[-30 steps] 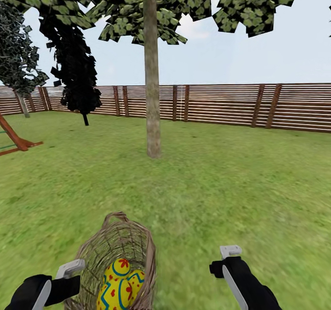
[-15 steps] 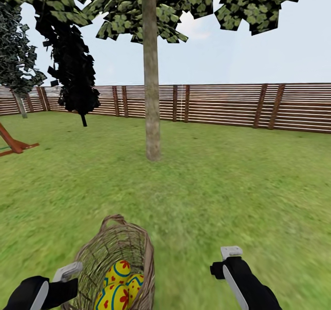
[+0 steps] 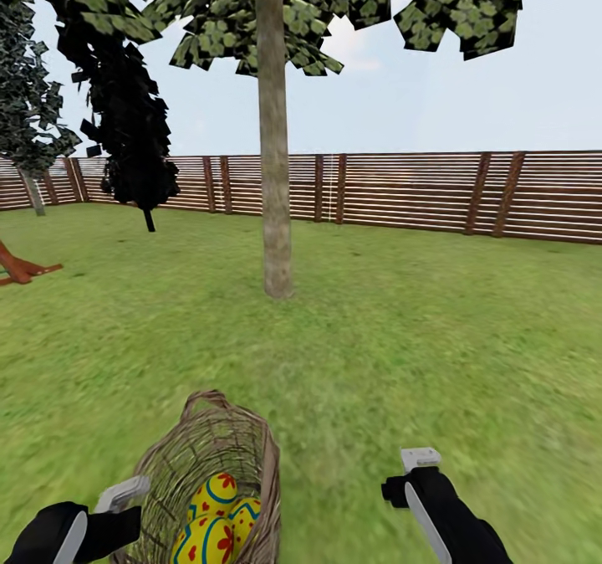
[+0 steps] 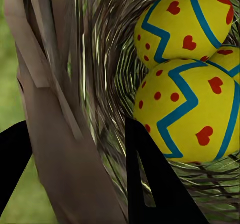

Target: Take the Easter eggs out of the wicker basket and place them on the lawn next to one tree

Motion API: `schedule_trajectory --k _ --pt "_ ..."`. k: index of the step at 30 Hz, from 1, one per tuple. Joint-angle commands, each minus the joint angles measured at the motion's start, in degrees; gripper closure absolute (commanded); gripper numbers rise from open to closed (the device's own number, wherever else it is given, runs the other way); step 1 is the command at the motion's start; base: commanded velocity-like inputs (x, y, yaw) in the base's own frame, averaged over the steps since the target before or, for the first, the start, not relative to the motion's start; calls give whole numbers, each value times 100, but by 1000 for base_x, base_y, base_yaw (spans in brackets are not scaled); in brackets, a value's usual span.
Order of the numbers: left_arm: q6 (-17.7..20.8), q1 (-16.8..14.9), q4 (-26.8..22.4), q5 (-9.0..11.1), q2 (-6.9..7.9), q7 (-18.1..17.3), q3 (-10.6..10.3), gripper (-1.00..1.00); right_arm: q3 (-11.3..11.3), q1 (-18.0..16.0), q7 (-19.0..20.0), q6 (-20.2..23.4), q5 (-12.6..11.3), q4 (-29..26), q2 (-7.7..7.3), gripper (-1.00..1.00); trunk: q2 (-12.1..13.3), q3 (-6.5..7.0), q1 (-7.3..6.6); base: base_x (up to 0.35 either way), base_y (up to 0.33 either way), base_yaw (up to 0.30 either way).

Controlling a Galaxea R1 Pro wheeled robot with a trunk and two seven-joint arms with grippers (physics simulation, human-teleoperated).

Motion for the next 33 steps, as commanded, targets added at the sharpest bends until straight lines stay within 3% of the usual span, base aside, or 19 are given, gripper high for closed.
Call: schedule_trajectory --k 1,33 --pt "29 -5 -5 54 -5 -39 7 100 25 -4 -55 18 -66 -6 -12 -100 -3 -6 3 343 0 0" --pt "46 -5 -4 54 -9 -34 -4 100 35 -4 -57 10 -56 25 -7 -100 -3 -6 3 343 0 0"
